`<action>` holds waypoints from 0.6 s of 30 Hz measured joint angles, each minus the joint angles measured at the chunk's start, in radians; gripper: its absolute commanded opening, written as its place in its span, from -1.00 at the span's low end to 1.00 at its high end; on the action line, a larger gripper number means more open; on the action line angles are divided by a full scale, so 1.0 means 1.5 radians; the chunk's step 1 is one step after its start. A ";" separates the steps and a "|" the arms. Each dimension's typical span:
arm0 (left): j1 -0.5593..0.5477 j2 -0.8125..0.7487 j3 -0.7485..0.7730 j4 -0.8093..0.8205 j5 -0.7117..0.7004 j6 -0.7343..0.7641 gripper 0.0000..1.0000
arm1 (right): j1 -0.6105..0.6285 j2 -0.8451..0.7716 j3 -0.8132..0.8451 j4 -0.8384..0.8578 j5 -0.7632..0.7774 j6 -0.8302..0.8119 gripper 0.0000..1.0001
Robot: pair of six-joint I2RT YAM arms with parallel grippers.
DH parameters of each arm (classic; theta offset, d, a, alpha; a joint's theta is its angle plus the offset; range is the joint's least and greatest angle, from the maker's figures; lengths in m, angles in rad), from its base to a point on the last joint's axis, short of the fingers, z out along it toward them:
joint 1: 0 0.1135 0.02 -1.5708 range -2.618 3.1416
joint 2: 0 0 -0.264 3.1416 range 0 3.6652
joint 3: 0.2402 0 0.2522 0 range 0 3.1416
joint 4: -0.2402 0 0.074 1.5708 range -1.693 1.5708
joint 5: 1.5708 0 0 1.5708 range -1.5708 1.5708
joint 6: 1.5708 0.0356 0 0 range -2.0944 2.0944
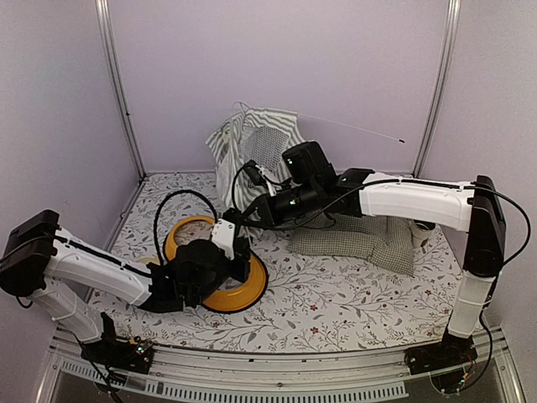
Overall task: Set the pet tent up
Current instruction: Insert the tent pole into the pole socket of the pet tent.
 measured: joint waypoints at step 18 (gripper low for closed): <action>-0.056 -0.045 -0.030 -0.045 -0.037 -0.040 -1.00 | 0.002 0.023 0.032 0.025 -0.016 0.015 -1.00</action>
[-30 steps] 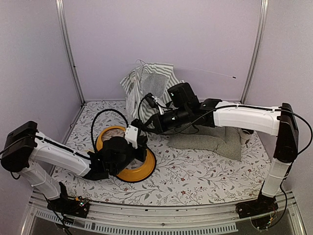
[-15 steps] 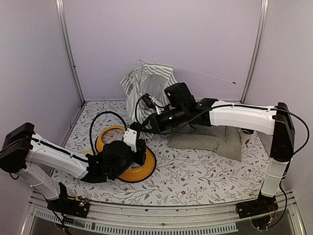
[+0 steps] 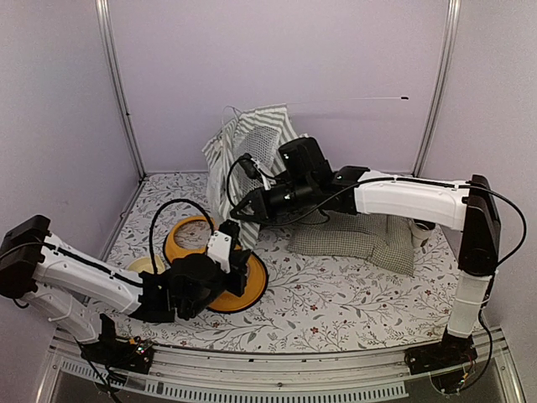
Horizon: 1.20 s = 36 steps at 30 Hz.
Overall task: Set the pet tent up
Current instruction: Insert the tent pole into the pole socket of the pet tent.
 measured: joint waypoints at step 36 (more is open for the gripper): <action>-0.022 -0.050 -0.018 -0.055 0.007 -0.019 -1.00 | 0.002 0.002 -0.049 0.119 -0.018 0.054 -1.00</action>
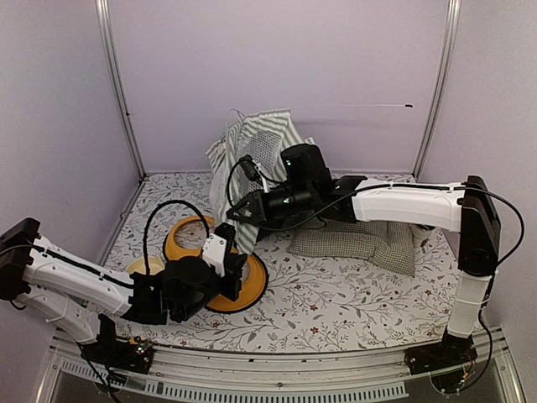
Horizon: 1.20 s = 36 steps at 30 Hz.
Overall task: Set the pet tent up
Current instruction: Insert the tent pole into the pole socket of the pet tent.
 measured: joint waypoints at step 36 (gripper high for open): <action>0.017 -0.033 -0.012 -0.022 0.052 -0.002 -1.00 | 0.003 -0.003 -0.031 0.049 -0.012 0.013 -1.00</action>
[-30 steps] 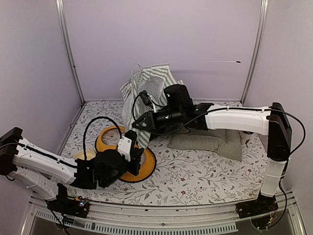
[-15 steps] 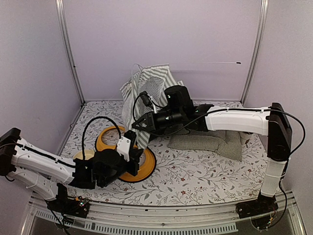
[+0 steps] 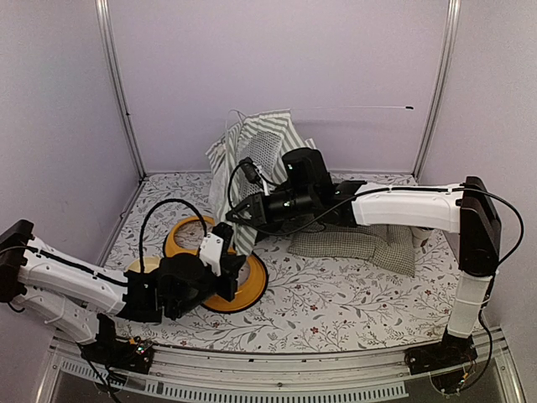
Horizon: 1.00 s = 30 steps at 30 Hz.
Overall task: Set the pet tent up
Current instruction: Insert the tent pole into the pole socket of the pet tent.
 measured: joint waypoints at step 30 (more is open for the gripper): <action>0.022 0.001 -0.013 0.016 0.045 0.000 -1.00 | 0.007 -0.010 -0.016 -0.008 0.001 0.006 -1.00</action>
